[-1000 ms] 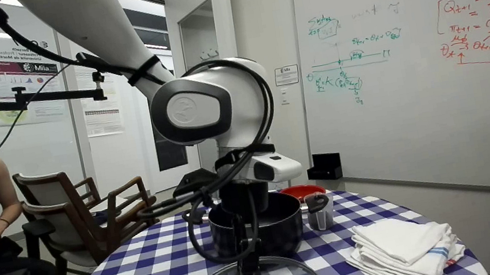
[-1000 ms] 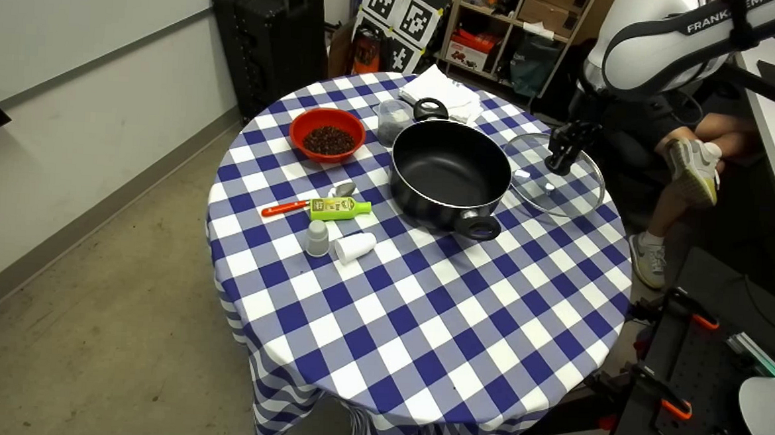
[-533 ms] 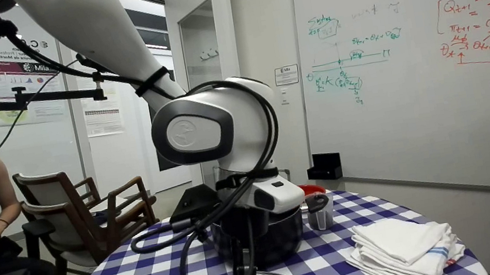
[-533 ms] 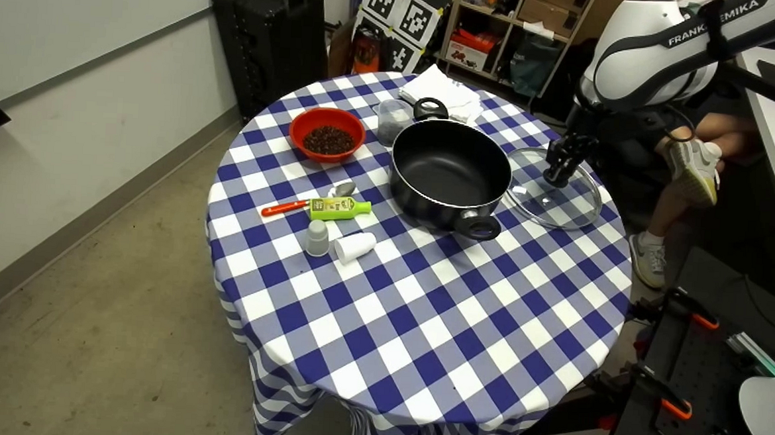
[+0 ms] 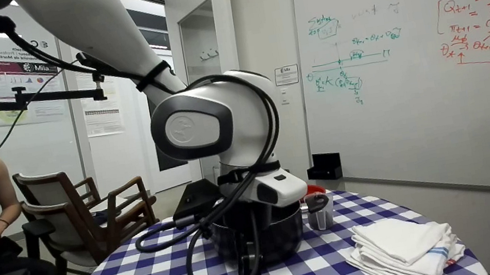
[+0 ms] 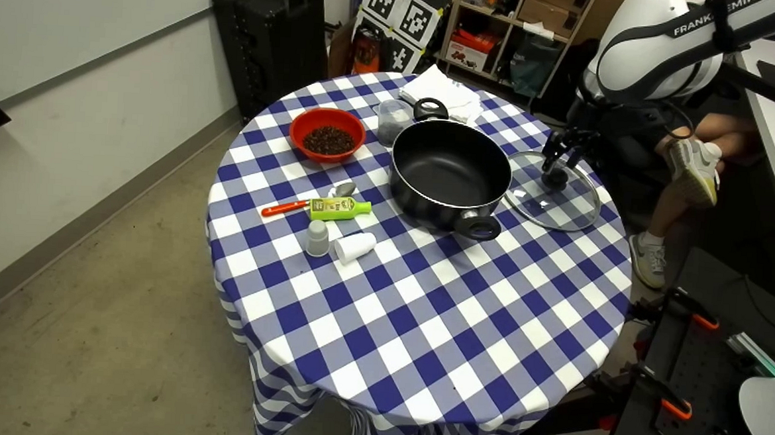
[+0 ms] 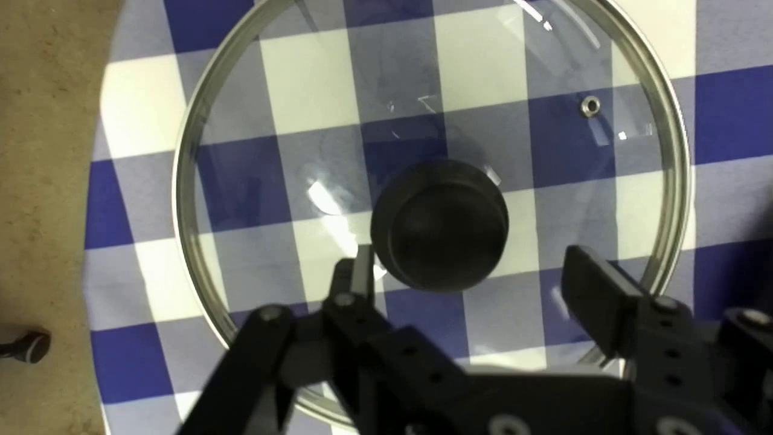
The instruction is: Remove the glass lid from the black pot
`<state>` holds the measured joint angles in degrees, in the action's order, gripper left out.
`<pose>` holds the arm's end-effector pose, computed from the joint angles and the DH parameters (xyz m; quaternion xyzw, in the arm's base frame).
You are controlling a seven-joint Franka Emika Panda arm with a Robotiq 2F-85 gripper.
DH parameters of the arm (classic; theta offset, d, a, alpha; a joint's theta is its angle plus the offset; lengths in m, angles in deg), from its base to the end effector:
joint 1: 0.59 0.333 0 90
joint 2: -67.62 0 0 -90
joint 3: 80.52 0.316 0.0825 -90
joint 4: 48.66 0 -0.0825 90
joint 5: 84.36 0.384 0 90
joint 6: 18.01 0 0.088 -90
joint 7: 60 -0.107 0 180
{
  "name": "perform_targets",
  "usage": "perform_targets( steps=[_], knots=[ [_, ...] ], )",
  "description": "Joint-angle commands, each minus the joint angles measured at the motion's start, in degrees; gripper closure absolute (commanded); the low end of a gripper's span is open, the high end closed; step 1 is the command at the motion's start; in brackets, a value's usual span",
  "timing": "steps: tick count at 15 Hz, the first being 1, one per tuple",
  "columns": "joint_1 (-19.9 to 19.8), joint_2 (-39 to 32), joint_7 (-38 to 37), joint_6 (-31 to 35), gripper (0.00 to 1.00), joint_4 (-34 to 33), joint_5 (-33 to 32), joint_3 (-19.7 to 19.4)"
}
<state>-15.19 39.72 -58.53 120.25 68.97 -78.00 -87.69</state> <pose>0.5392 -0.2148 0.1886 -0.9751 0.2134 0.0582 0.0168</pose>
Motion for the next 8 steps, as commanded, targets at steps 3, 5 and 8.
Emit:
perform_targets(
  steps=[3, 5, 8],
  knots=[
    [-2.22, 4.63, 8.14, 0.60, 0.00, 1.41, 5.45, 3.27],
    [-0.52, 2.92, 5.29, 0.09, 0.00, 0.03, 3.52, 1.52],
    [-0.94, 3.60, 6.26, 0.16, 0.00, 0.20, 4.02, 2.03]
  ],
)
